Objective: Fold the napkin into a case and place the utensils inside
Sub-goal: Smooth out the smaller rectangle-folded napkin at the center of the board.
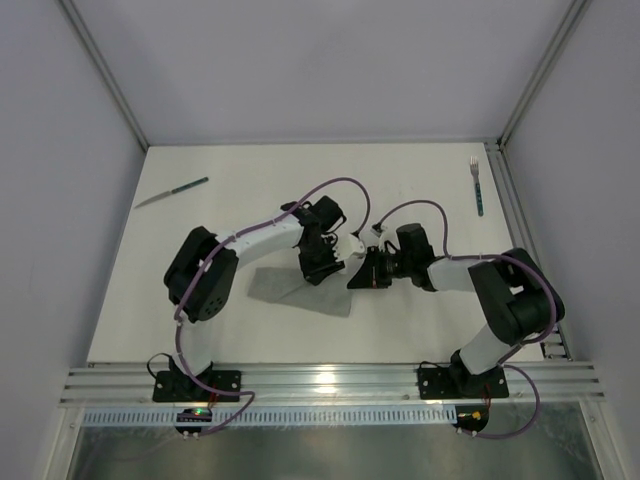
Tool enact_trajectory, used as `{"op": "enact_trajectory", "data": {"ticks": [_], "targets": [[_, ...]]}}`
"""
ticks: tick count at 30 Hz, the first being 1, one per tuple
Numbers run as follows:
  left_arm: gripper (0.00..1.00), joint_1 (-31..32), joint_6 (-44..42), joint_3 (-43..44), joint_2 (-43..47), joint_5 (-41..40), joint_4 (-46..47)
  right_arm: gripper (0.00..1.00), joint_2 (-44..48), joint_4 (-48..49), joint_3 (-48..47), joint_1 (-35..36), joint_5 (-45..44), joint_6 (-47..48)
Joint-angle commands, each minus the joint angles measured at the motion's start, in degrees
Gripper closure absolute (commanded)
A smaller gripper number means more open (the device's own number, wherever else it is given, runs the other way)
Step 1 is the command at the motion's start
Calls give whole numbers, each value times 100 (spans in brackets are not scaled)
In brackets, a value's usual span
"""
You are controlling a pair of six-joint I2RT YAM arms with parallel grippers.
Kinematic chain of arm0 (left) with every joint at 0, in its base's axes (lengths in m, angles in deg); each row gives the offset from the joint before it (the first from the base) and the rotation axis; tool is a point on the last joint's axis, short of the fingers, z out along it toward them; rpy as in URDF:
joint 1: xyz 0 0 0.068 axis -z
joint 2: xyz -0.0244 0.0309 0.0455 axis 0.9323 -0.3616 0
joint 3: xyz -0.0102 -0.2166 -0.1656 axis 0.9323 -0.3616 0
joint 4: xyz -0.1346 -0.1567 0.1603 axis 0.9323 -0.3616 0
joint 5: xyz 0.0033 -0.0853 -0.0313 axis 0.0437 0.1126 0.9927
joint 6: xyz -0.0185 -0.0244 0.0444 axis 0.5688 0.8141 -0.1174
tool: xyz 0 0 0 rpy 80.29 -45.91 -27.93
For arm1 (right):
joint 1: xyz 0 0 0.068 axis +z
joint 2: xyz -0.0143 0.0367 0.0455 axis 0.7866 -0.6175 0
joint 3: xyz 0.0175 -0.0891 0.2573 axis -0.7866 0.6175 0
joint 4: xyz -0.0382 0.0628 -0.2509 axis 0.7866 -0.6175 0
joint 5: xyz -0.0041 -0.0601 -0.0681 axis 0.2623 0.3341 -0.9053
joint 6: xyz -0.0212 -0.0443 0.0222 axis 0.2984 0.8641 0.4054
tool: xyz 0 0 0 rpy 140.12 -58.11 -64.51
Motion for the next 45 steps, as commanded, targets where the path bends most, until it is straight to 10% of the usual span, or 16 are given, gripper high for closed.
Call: {"op": "enact_trajectory", "data": {"ticks": [1, 7, 10, 15, 27, 34, 45], "targets": [[59, 28, 259, 131, 255, -441, -7, 94, -185, 182, -251, -112, -75, -677], [50, 133, 365, -264, 317, -1189, 335, 94, -616, -12, -453, -139, -214, -985], [58, 195, 373, -379, 308, -1506, 458, 94, -617, -214, -506, -139, -373, -959], [99, 213, 409, -493, 466, -1288, 424, 94, -713, -216, -533, -148, -532, -1072], [100, 222, 259, -897, 722, -1348, 371, 91, -845, -232, -769, -236, -935, -1170], [68, 213, 417, -625, 721, -1252, 344, 71, -916, -504, -892, -244, -1146, -977], [45, 64, 734, 42, 1126, -1349, -15, 40, -125, -2683, -1859, -236, -1823, 533]]}}
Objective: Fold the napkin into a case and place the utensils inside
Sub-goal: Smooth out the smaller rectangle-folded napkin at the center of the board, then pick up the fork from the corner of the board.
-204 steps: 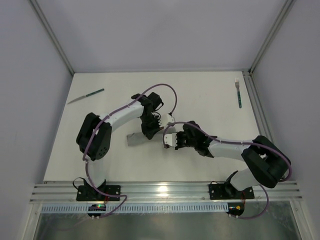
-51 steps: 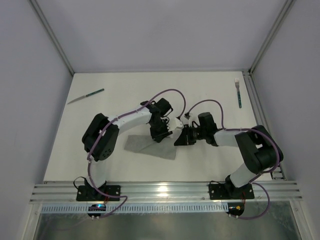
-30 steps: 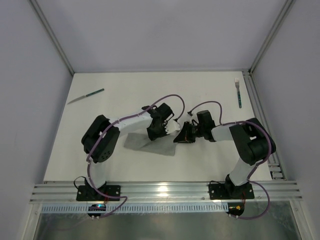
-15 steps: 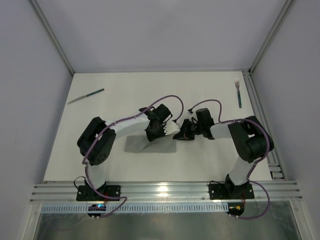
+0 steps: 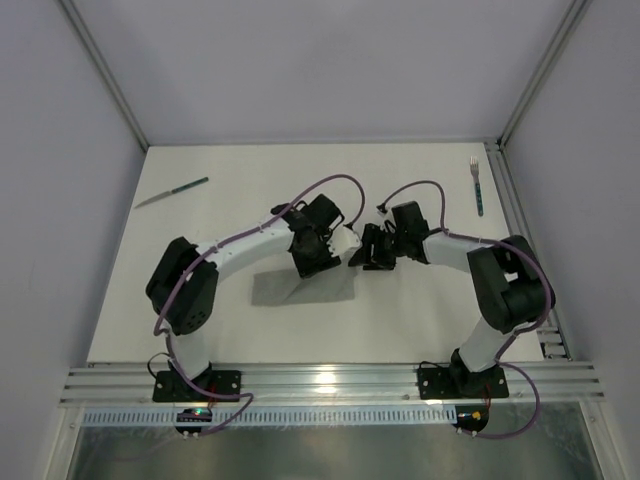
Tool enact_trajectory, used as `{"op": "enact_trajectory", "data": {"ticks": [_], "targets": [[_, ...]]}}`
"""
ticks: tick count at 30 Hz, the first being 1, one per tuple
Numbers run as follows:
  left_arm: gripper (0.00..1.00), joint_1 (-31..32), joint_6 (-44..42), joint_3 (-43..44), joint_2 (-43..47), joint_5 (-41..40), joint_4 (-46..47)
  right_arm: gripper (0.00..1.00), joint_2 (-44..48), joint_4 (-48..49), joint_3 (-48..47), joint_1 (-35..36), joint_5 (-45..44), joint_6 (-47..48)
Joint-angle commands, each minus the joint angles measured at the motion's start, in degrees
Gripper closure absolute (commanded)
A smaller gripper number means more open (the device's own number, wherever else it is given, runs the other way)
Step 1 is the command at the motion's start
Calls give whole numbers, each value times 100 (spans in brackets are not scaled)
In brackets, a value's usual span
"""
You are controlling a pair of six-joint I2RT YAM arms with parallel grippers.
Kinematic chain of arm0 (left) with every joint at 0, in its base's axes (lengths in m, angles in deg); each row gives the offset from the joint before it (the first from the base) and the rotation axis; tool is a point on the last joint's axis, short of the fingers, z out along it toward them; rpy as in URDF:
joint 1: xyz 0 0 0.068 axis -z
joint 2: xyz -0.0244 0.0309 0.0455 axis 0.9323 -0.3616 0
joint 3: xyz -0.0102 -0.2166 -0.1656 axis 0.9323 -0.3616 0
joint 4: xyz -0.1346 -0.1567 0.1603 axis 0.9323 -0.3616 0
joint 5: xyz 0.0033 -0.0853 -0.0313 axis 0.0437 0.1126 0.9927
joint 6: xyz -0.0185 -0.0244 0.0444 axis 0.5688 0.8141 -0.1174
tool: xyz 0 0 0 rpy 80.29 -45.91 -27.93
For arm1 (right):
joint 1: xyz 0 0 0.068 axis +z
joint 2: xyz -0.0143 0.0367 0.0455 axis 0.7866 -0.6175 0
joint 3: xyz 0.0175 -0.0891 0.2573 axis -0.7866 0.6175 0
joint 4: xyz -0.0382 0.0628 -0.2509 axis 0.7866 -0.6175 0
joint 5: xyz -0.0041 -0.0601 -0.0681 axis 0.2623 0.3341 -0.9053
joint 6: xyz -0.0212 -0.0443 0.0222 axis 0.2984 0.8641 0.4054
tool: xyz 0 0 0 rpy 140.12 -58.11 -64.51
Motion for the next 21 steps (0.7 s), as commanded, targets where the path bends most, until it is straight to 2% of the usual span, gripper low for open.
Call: {"op": "enact_trajectory", "data": {"ticks": [1, 3, 6, 7, 8, 12, 13, 15, 16, 17, 18, 19, 20, 21], "targets": [[44, -98, 207, 482, 424, 42, -339, 36, 485, -1077, -565, -37, -578, 848], [43, -98, 207, 631, 494, 138, -480, 32, 643, -1560, -776, -37, -762, 1067], [43, -125, 233, 755, 582, 244, -682, 16, 880, -2167, -1329, -28, -1130, 1498], [42, -151, 268, 764, 609, 262, -726, 2, 951, -2525, -1470, -37, -1323, 1725], [42, -186, 312, 790, 635, 270, -736, 1, 1030, -2677, -1611, -37, -1560, 1875], [37, -589, 619, 1036, 828, 341, -718, 1, 1512, -2951, -2480, -404, -3149, 2203], [35, -825, 699, 1176, 916, 280, -692, 1, 1557, -2881, -2657, -519, -4293, 2098], [28, -1090, 918, 1317, 1004, 183, -578, 1, 1584, -2741, -3095, -913, -5197, 1711], [25, -1361, 989, 1466, 1083, 130, -543, 1, 1532, -2427, -3211, -1098, -5288, 1658], [14, -1486, 1007, 1519, 1110, -44, -534, 1, 1453, -2241, -3316, -1344, -4715, 2005], [9, -1583, 1059, 1572, 1127, -168, -534, 2, 1296, -2152, -3735, -1825, -4161, 2087], [6, -1784, 1086, 1616, 1154, -204, -534, 7, 729, -2429, -4122, -1960, -3868, 2097], [1, -1873, 1103, 1617, 1163, -456, -525, 16, 340, -2728, -4561, -2179, -3926, 2105], [1, -1961, 1147, 1590, 1180, -476, -516, 20, -73, -3105, -5566, -2294, -3953, 2114]]}}
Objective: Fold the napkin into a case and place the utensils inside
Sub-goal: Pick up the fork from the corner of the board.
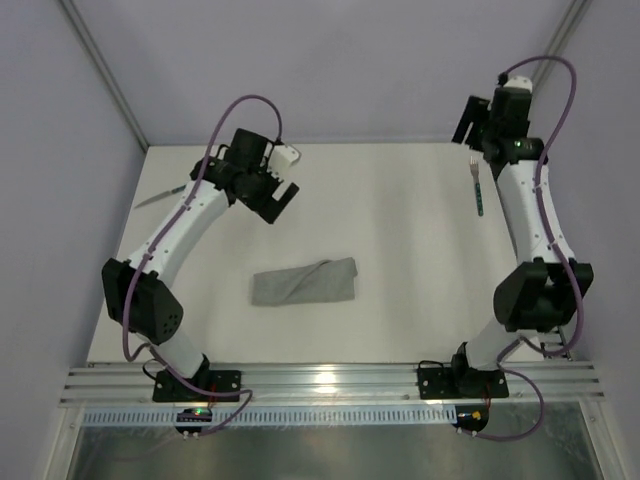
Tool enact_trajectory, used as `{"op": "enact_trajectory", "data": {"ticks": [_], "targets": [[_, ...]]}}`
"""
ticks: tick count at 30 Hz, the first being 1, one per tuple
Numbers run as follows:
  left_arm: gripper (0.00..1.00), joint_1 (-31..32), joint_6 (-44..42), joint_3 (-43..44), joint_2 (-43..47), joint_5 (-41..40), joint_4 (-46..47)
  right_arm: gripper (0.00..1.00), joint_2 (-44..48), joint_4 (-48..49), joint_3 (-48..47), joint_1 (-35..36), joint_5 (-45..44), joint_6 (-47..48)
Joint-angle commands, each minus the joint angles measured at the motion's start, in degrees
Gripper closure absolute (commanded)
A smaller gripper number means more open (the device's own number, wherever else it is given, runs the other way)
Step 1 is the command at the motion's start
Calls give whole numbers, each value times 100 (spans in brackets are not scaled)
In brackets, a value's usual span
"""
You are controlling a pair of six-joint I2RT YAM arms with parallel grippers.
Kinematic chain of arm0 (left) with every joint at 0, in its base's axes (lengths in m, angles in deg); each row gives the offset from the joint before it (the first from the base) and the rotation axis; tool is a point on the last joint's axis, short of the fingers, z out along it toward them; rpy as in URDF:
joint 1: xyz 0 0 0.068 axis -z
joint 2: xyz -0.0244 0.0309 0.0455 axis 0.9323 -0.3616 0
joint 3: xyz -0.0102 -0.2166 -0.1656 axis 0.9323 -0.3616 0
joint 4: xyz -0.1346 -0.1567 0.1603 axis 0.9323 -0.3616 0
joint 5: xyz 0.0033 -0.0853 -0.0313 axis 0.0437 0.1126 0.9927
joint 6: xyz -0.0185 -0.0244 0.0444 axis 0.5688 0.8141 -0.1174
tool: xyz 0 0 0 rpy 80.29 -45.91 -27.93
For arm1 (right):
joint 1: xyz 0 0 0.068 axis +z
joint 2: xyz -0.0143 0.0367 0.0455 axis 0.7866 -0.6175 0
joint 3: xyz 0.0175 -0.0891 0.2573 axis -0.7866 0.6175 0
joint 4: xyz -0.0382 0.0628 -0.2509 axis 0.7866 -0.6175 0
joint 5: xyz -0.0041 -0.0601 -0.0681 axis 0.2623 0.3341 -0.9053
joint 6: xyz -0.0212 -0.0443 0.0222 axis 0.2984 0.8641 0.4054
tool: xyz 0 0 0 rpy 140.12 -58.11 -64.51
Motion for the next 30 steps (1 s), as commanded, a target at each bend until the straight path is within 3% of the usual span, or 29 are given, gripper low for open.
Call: {"op": "enact_trajectory", "data": {"ticks": [1, 3, 6, 15, 17, 27, 30], "targets": [[1, -394, 293, 141, 304, -359, 55, 24, -1382, -1158, -1943, -649, -111, 162], [1, -544, 311, -34, 400, -341, 63, 29, -2446, -1664, -3093, -835, 152, 171], [1, -773, 276, -324, 558, -376, 81, 30, -3344, -2114, -3879, -1125, 74, 84], [1, -888, 91, -650, 629, -367, 160, 30, -5039, -2640, -4329, -1618, -58, 346], [1, -888, 73, -633, 524, -367, 160, 37, -5287, -2922, -4383, -1618, -75, 478], [1, -896, 82, -527, 260, -306, 116, 48, -5570, -2572, -4093, -1609, -321, 593], [1, -896, 56, -510, 225, -341, 125, 56, -5727, -2554, -4128, -1591, -365, 637]]}}
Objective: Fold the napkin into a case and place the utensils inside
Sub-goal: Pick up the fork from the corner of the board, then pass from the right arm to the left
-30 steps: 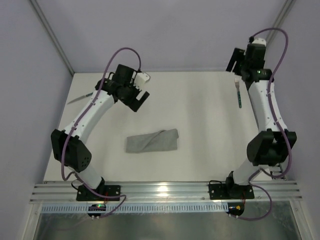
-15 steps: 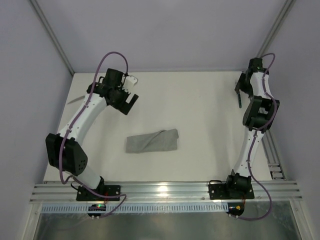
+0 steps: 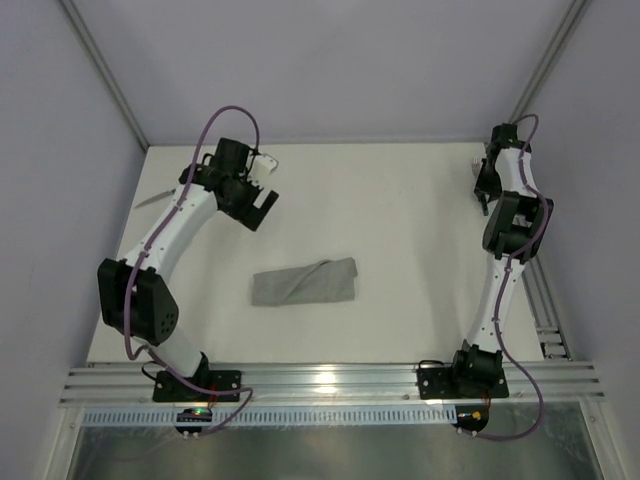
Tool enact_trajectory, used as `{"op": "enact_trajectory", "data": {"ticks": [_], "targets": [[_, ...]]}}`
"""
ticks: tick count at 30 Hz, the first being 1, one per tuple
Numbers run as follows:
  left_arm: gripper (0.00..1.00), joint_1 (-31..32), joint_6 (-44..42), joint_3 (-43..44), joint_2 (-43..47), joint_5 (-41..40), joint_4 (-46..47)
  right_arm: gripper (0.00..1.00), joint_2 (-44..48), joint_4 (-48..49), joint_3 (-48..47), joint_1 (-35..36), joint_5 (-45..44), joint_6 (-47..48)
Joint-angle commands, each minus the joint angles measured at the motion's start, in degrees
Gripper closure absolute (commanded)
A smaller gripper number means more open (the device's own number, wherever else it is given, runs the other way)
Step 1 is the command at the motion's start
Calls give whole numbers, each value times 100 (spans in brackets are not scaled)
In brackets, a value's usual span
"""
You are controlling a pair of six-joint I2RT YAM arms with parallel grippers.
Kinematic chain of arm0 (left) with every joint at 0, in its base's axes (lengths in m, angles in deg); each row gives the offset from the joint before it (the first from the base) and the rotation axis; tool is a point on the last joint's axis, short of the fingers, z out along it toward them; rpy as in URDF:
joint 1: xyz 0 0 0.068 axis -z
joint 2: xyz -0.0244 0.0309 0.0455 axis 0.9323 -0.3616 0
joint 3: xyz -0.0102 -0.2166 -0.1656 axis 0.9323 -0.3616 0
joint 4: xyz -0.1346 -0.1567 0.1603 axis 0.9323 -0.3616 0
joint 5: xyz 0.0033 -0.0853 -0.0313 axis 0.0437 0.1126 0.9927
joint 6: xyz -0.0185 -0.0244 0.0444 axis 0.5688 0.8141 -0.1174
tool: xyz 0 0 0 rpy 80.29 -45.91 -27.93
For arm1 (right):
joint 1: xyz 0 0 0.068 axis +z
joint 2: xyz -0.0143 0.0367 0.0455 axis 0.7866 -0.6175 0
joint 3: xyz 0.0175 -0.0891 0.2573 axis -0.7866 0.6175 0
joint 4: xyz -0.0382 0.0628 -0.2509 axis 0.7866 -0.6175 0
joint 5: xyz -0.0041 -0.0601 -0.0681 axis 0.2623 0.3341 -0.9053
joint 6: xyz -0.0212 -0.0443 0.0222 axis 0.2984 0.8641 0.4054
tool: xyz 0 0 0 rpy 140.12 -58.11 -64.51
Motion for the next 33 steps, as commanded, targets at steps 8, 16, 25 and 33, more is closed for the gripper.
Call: {"op": "enact_trajectory", "data": {"ticks": [8, 16, 25, 33], "targets": [[1, -18, -161, 245, -51, 533, -140, 97, 97, -144, 17, 33, 270, -177], [12, 96, -214, 851, -139, 1852, -931, 97, 3906, 2184, 3601, 540, 1122, -1722], [6, 1431, -311, 869, 257, 2002, -1003, 97, 6628, 3829, 6653, 3185, 465, -5078], [1, 1898, 375, 711, 301, 2265, -238, 97, 7130, 4015, 6805, 4891, -177, -6470]]}}
